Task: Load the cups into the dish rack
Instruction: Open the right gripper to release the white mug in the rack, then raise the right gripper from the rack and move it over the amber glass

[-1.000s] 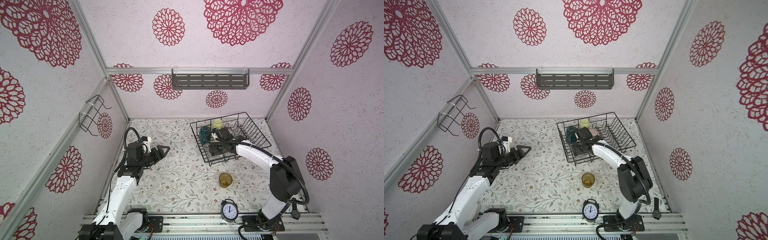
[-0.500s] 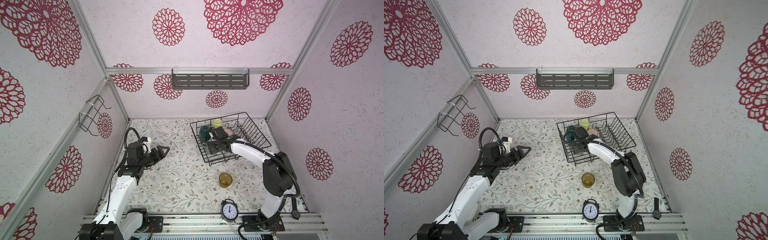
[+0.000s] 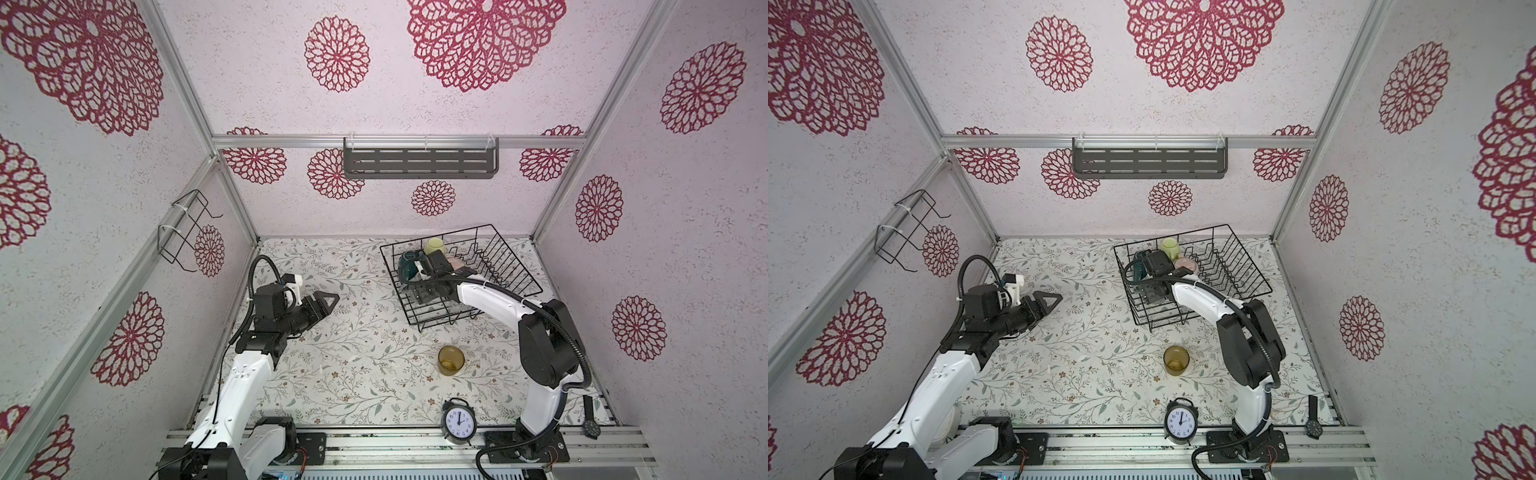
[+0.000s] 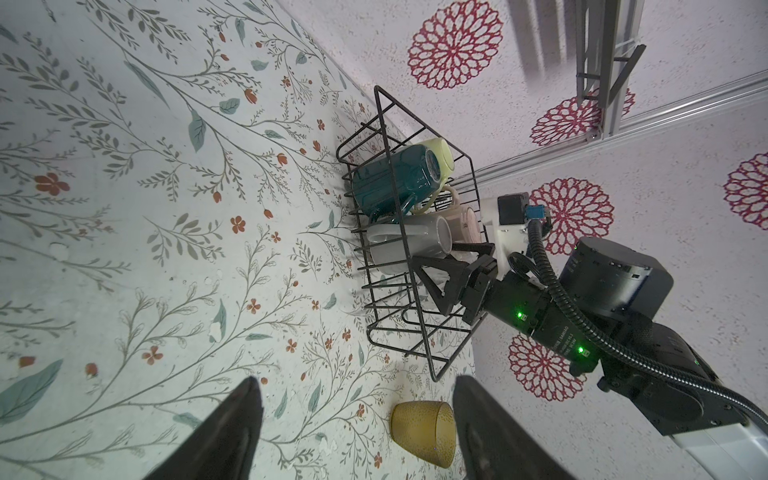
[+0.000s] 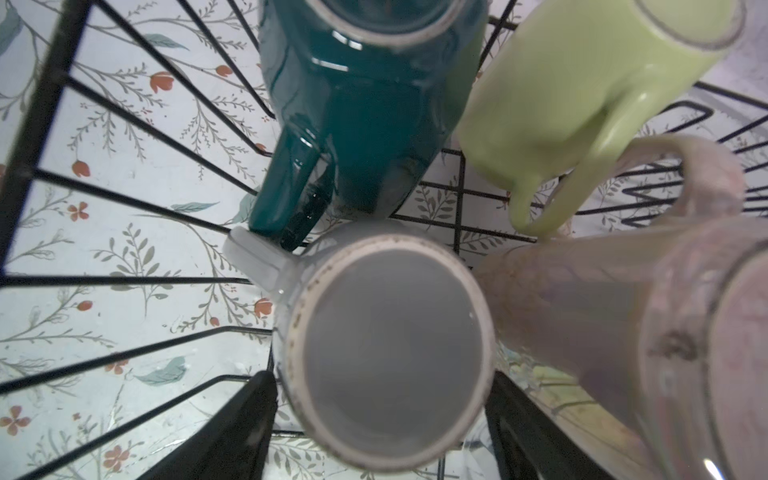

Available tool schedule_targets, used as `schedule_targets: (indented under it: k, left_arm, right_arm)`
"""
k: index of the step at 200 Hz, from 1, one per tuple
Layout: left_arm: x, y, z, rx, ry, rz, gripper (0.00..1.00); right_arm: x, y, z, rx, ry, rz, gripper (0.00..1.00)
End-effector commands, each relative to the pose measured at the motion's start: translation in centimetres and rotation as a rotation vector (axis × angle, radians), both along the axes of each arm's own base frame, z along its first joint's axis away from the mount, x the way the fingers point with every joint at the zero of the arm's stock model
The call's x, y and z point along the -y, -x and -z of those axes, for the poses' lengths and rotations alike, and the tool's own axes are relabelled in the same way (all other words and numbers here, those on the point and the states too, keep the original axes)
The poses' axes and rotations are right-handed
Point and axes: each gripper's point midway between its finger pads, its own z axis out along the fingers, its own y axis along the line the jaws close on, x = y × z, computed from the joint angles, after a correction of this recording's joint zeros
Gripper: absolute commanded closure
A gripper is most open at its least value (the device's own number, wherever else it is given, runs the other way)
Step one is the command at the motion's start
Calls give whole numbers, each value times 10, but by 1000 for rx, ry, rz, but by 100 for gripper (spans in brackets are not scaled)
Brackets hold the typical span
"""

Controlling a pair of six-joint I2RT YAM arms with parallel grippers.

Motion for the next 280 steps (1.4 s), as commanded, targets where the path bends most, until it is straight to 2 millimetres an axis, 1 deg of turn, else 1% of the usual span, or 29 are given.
schedule_targets:
  k: [1, 25, 40, 54, 71, 88, 100, 119, 130, 150, 173, 191, 208, 233, 253, 264, 280]
  left_arm:
    - [-2, -1, -17, 41, -1, -1, 24]
    - [2, 0, -20, 35, 27, 9, 30]
    - [9, 4, -26, 44, 13, 38, 30]
    - [11, 8, -28, 61, -54, 38, 29]
    - [13, 9, -29, 75, -103, 33, 28]
    - [17, 10, -32, 69, -110, 45, 28]
    - [23, 12, -36, 77, -140, 61, 29]
    - [37, 16, -46, 120, -216, 89, 29]
    - [42, 18, -51, 131, -246, 100, 29]
    - [50, 17, -54, 146, -262, 108, 29]
    - [60, 13, -53, 170, -276, 117, 29]
    - [71, 12, -51, 172, -294, 154, 29]
    - [78, 10, -43, 162, -325, 172, 29]
    - [86, 14, -40, 136, -310, 216, 28]
    - [81, 19, -30, 120, -332, 211, 28]
    - [78, 23, -24, 104, -345, 209, 28]
    - [74, 30, -20, 81, -352, 209, 27]
  right_arm:
    - [1, 0, -33, 60, -42, -3, 16]
    - [-1, 15, -52, 67, -113, -23, 14]
    - [-2, 29, -66, 82, -171, -60, 13]
    - [-1, 41, -82, 106, -216, -78, 12]
    - [6, 54, -100, 131, -263, -65, 11]
    - [18, 70, -112, 144, -296, -34, 11]
    - [29, 81, -117, 153, -322, 9, 11]
    - [44, 104, -116, 119, -357, 62, 12]
    - [54, 120, -112, 84, -358, 90, 12]
    - [69, 149, -95, -10, -345, 124, 12]
    - [77, 180, -69, -129, -361, 148, 14]
    - [85, 198, -53, -183, -365, 174, 17]
    - [87, 210, -40, -229, -384, 188, 19]
    - [87, 223, -16, -294, -401, 211, 18]
    - [84, 228, 2, -343, -409, 215, 19]
    - [83, 229, 9, -355, -405, 219, 22]
    - [85, 227, 15, -347, -396, 227, 27]
